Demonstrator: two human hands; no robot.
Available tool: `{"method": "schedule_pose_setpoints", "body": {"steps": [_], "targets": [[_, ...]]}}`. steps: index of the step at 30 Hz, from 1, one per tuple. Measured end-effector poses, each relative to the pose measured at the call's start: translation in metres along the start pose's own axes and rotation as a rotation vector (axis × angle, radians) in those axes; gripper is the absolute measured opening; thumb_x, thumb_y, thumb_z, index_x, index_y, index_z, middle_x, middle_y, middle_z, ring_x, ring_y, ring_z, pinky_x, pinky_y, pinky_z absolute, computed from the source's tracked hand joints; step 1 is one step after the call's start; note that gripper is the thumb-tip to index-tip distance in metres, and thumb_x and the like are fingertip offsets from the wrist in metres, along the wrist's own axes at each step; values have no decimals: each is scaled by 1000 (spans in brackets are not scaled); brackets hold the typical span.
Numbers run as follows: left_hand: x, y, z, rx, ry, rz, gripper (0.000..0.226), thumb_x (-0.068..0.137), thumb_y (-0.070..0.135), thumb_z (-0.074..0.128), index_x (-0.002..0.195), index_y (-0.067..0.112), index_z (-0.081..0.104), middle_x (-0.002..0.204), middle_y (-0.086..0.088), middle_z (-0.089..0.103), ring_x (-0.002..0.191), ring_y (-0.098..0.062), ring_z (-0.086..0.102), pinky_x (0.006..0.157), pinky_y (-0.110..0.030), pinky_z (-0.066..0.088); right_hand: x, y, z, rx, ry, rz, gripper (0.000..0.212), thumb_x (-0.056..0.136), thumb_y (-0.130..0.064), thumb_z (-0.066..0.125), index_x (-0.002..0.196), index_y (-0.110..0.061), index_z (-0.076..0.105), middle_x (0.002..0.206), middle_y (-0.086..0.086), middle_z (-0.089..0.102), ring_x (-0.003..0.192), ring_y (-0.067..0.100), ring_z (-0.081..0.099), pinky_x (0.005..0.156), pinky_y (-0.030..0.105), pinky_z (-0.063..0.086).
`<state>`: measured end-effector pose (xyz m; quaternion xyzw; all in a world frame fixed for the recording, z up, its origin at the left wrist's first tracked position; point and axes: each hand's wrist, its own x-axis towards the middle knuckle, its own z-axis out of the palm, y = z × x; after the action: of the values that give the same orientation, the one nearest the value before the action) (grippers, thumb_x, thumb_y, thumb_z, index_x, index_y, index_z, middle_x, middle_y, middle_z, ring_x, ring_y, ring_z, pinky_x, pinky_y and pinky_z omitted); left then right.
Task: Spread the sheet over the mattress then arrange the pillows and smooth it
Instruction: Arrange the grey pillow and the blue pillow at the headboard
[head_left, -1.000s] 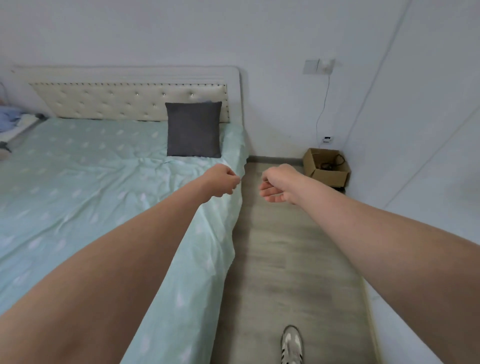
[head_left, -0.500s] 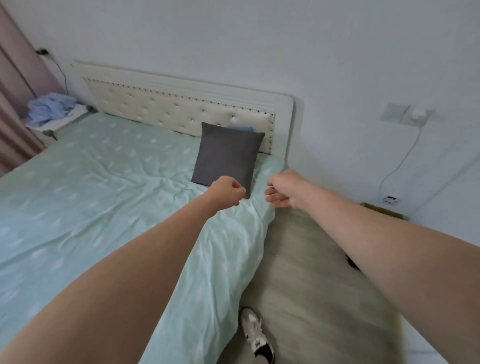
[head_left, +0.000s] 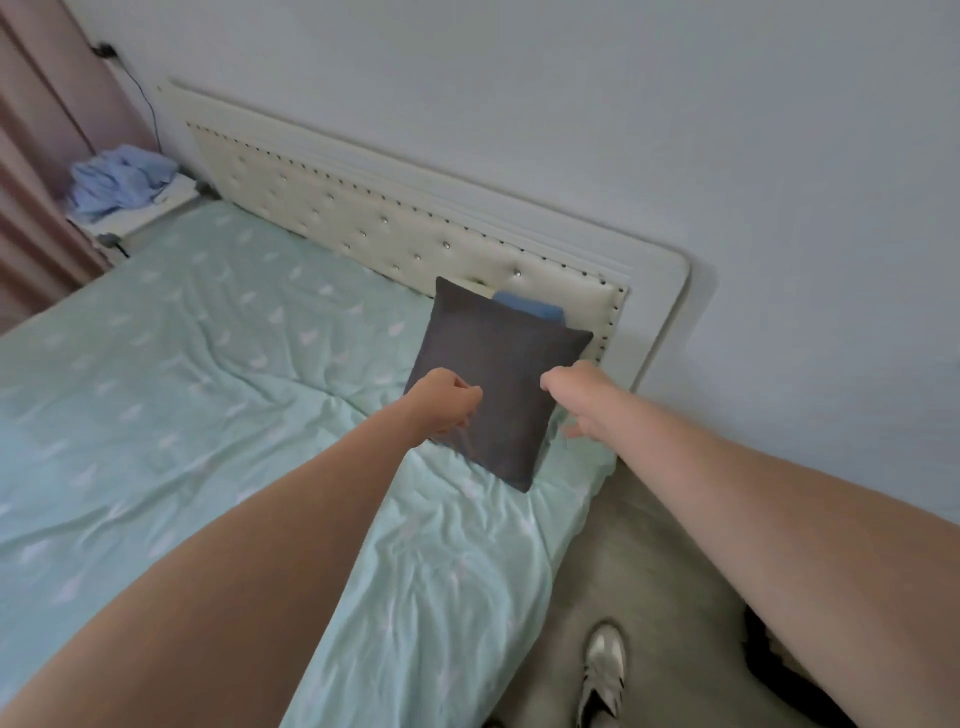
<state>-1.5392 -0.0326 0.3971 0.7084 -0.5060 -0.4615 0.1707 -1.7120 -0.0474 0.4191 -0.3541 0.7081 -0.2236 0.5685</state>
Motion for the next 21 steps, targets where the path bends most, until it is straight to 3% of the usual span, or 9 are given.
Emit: {"method": "schedule_pose_setpoints", "body": {"steps": [2, 4, 6, 9, 12, 14, 18, 21], "targets": [[37, 8, -1, 9, 24, 6, 22, 90, 28, 53, 81, 11, 63, 80, -12, 69, 73, -24, 68, 61, -26, 48, 49, -15, 12, -92, 43, -23, 57, 81, -19, 58, 131, -2, 38, 128, 7, 52, 99, 26, 61, 88, 40, 53], [80, 12, 3, 15, 41, -18, 19, 87, 29, 54, 78, 13, 59, 78, -12, 68, 75, -26, 69, 65, -29, 50, 95, -28, 22, -190, 68, -4, 76, 72, -25, 59, 140, -2, 33, 144, 12, 45, 122, 32, 54, 101, 43, 48], [121, 11, 10, -6, 58, -67, 18, 82, 31, 55, 73, 15, 51, 74, -9, 59, 72, -24, 62, 65, -33, 47, 140, -36, 31, -340, 79, 13, 77, 82, -27, 58, 147, -2, 23, 151, 15, 33, 134, 34, 41, 110, 42, 39], [186, 1, 18, -40, 97, -209, 30, 69, 43, 56, 77, 15, 49, 81, -8, 59, 80, -27, 65, 67, -36, 49, 216, -55, 38, -572, 84, 12, 75, 89, -27, 53, 151, -4, 16, 156, 13, 21, 141, 37, 26, 115, 43, 28], [240, -8, 27, -68, 105, -293, 64, 66, 49, 57, 112, 3, 57, 109, -19, 66, 102, -34, 66, 80, -40, 55, 287, -67, 40, -673, 123, 29, 82, 89, -25, 54, 155, -8, 7, 163, 9, 9, 148, 36, 9, 120, 47, 20], [264, -13, 31, -91, 117, -342, 64, 78, 44, 61, 126, 3, 52, 120, -18, 63, 109, -33, 63, 80, -35, 50, 324, -66, 43, -724, 116, 69, 86, 90, -27, 56, 156, -9, 3, 164, 8, 4, 150, 36, 3, 121, 48, 16], [308, -33, 42, -113, 122, -429, 59, 89, 37, 62, 135, 5, 45, 128, -15, 58, 116, -32, 59, 90, -36, 47, 373, -57, 51, -898, 30, 71, 92, 88, -33, 57, 157, -11, 0, 165, 9, 2, 151, 35, 2, 122, 50, 9], [329, -48, 48, -110, 121, -468, 59, 88, 38, 63, 135, 5, 48, 128, -14, 60, 115, -30, 59, 91, -35, 47, 392, -43, 57, -1053, 0, 37, 99, 80, -39, 67, 156, -14, 8, 159, 13, 13, 145, 36, 16, 118, 51, 20]]}}
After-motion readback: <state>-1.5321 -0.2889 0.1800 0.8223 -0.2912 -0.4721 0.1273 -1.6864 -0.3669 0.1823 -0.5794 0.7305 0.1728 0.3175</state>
